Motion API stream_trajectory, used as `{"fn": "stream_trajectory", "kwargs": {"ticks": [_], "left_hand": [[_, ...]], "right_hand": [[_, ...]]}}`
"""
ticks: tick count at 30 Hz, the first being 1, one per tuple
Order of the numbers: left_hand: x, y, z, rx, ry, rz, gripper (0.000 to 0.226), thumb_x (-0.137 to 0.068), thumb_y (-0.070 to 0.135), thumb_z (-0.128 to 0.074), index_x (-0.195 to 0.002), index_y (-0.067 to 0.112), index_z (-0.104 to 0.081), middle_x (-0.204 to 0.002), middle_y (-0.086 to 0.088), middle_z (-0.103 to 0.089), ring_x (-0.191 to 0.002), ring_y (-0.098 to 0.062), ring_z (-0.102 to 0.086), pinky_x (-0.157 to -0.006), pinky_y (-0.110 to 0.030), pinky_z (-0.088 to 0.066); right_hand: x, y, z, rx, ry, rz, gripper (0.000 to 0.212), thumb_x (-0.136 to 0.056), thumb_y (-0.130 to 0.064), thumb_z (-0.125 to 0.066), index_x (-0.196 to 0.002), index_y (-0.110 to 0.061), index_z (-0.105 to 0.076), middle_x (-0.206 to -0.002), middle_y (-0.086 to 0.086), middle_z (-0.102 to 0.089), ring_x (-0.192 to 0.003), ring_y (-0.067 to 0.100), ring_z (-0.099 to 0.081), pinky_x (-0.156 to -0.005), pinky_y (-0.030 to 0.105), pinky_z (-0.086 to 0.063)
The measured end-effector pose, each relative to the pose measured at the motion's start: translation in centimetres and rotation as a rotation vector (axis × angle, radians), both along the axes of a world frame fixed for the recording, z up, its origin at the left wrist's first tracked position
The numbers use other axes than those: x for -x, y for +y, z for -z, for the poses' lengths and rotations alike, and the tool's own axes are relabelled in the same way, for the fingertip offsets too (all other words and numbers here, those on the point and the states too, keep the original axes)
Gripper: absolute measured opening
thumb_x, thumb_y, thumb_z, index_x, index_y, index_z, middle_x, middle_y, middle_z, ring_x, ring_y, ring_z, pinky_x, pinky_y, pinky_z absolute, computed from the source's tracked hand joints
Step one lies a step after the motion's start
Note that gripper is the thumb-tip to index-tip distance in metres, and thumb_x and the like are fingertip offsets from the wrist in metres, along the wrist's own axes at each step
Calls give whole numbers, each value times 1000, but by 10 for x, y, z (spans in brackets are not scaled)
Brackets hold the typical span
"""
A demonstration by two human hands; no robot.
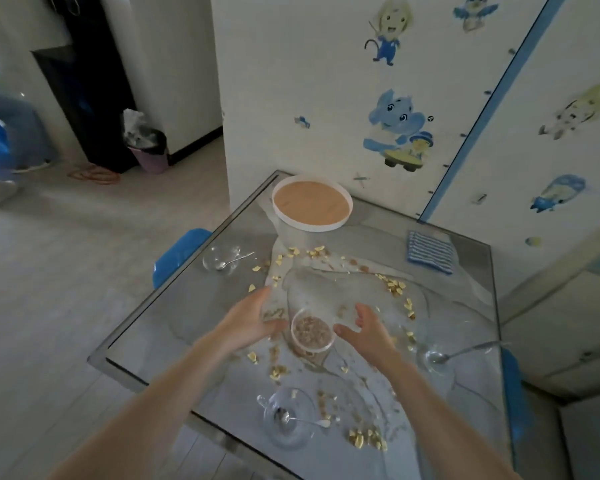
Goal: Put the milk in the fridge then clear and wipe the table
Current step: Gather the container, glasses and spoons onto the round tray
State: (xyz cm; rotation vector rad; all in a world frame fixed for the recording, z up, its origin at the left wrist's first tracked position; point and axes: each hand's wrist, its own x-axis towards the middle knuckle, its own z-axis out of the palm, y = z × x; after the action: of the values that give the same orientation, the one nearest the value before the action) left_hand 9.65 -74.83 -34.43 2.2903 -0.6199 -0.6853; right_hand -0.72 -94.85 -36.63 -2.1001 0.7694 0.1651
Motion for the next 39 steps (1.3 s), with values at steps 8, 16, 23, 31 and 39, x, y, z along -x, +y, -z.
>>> {"fn": "stream_trajectory", "kwargs": {"ticks": [8, 16, 23, 31, 39], "left_hand": [[-61, -30, 32, -87, 68, 120, 72, -84, 37, -62, -143, 13, -27, -147, -6, -36, -133, -23, -37, -104, -32, -35], [-104, -54, 73, -140, 168, 382, 50, -83, 34, -63, -124, 10, -47, -122, -4, -55, -115, -19, -52, -93, -32, -43], [-115, -70, 107, -183, 192, 493, 27, -86, 28, -61, -110, 17, -55, -107, -4, -57, -111, -26, -56, -84, -28, -41], [-110, -85, 131, -148, 361, 474, 24, -85, 19, -63, -107, 10, -64, -109, -6, -68, -102, -18, -63, -91, -36, -51], [-150, -108, 110, -50, 345, 393, 28, -86, 12, -61, -112, 3, -64, -112, -11, -67, -100, -15, -61, -79, -20, -43]], "right_hand": [[-39, -9, 13, -37, 68, 136, 66, -88, -31, -58, -141, -11, -25, -147, 9, -34, -131, 25, -40, -103, 36, -37], [-50, 6, 42, -126, 178, 447, 61, -90, -27, -54, -142, -11, -25, -145, 12, -36, -129, 26, -43, -97, 33, -40], [-49, 29, 75, -212, 271, 631, 59, -91, -31, -52, -141, -11, -27, -144, 12, -38, -129, 26, -42, -101, 36, -40], [-61, 24, 92, -423, 276, 785, 44, -96, -19, -41, -139, -12, -33, -110, 14, -60, -105, 33, -62, -97, 45, -48], [-100, -5, 85, -450, 167, 715, 33, -95, -12, -37, -127, -12, -46, -93, 4, -58, -76, 20, -59, -57, 23, -46]]}}
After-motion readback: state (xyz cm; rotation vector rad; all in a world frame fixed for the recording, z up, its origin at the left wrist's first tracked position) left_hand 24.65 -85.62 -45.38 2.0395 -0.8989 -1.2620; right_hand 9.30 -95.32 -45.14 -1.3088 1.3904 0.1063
